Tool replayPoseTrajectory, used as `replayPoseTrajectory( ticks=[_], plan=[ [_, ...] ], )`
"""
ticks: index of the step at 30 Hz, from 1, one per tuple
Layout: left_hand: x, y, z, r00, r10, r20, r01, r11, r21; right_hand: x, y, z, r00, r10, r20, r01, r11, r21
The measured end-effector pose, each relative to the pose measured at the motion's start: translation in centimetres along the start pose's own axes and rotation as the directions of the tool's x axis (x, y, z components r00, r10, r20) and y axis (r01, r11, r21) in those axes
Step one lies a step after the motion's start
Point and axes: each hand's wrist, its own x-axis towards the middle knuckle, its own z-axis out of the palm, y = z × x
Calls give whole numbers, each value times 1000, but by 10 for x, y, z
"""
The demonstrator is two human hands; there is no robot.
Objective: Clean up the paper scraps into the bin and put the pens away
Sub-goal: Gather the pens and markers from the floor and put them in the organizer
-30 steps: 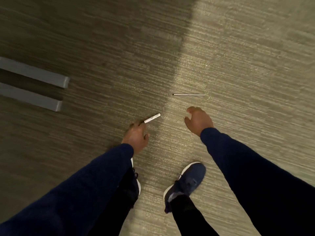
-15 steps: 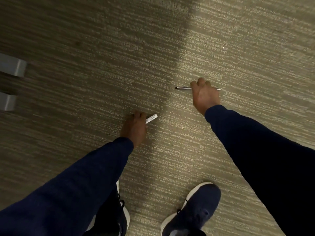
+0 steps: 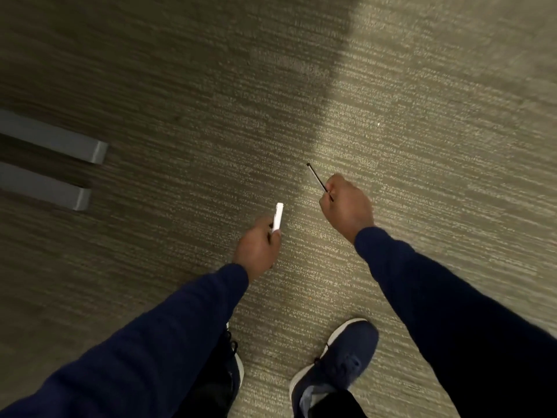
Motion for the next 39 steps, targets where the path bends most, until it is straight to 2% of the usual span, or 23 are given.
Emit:
replayPoseTrajectory(
  ticks=[4,8,11,18,21,24,27,30,34,39],
  plan=[
    [-47,78,-57,996,4,-87,-11,996,-86,-43,-63,-67,999,15,-30,-7,965,264],
    [-95,155,-126,992,-23,-128,6,992,-129,-88,-128,-142,999,-24,-36,35,928,371],
    [-134,202,-176,989,-58,-139,40,991,-125,-115,-172,-201,999,0,-43,19,901,434],
    [-245,292,-281,979,-42,-198,25,996,-86,-171,-261,-336,992,57,117,-112,827,551],
    [-297,318,-317,968,-3,-252,-12,998,-60,-197,-294,-384,975,45,219,-182,725,664],
    [-345,337,-346,952,7,-307,-28,998,-64,-221,-325,-423,967,15,256,-204,651,731],
    [-387,352,-370,919,32,-393,-63,996,-67,-244,-352,-452,970,-47,240,-151,657,738],
    [-422,363,-394,892,59,-448,-111,990,-90,-264,-379,-473,986,-101,129,-15,729,685],
    [-455,366,-423,867,108,-487,-179,979,-102,-284,-416,-486,989,-144,24,93,749,656],
    [-487,353,-466,843,143,-518,-242,962,-127,-294,-471,-487,960,-257,-108,277,847,453]
  ],
)
